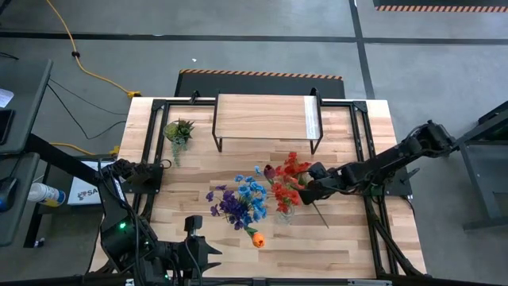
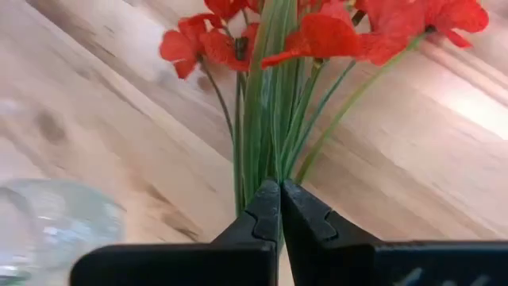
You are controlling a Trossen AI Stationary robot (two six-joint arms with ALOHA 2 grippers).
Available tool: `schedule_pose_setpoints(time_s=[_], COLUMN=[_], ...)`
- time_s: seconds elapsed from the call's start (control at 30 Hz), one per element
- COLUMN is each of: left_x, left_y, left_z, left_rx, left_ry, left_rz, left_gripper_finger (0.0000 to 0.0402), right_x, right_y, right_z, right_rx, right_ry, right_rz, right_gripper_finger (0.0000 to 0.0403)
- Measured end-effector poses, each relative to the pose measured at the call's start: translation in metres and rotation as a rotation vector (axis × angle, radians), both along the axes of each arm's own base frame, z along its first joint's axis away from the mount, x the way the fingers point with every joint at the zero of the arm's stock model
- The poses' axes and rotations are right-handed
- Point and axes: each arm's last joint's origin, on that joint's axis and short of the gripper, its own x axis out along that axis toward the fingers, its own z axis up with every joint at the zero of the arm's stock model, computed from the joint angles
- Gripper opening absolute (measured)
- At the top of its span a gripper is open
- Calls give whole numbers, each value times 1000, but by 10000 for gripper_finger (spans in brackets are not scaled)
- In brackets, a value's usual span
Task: Pick and place flowers into a vace then onto a shelf
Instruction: Put the orange flowers into the right transparent flower vase
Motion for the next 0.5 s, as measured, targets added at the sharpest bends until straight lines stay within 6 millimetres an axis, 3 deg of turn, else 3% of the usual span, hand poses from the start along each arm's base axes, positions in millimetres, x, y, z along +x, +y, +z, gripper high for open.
schedule_pose_setpoints(time_s=[0.5], left_x=[0], left_y=[0], left_z=[0], left_rx=[7], left_ry=[2], left_rz=[3], left_gripper_finger=[134], right_x=[3], right_y=[-1], right_z=[2], right_rx=[-13], right_ry=[-45], right_rz=[-44], right_gripper_finger=[1])
